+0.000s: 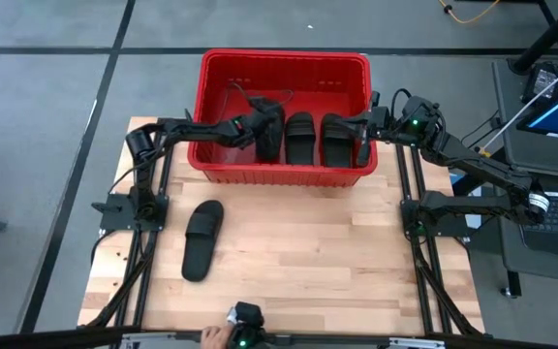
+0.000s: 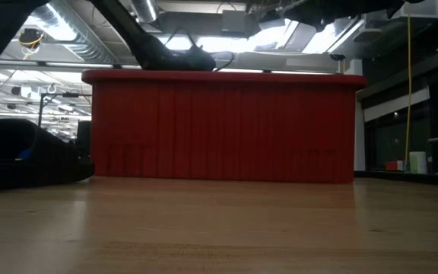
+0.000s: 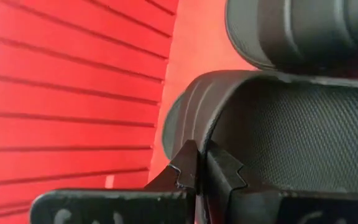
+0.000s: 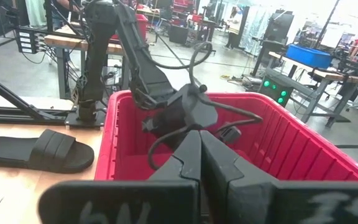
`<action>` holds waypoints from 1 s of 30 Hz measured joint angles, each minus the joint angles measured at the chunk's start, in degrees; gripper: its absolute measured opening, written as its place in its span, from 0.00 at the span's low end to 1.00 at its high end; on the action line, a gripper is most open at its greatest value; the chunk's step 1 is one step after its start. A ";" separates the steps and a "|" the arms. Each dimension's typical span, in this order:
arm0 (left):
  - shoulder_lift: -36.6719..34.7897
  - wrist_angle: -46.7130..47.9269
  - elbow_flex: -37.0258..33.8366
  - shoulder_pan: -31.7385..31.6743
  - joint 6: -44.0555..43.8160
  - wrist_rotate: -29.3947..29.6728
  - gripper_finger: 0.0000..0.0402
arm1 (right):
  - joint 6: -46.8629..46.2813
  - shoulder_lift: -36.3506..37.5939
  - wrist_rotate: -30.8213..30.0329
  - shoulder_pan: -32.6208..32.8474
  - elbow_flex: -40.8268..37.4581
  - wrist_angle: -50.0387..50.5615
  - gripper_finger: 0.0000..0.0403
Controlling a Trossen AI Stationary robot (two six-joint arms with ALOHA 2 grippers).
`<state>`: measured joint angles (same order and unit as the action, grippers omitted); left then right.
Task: Pick and place slides into bin
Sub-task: Put the right black slide into the red bin
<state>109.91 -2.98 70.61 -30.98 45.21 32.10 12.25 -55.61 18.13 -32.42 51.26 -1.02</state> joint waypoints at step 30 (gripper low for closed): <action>0.89 0.15 0.02 0.06 -4.44 -2.01 0.09 | -0.20 0.00 -0.46 -0.04 0.00 0.00 0.01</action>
<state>110.80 -2.83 70.63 -30.92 40.77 30.10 12.05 -55.61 17.67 -32.47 51.27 -1.02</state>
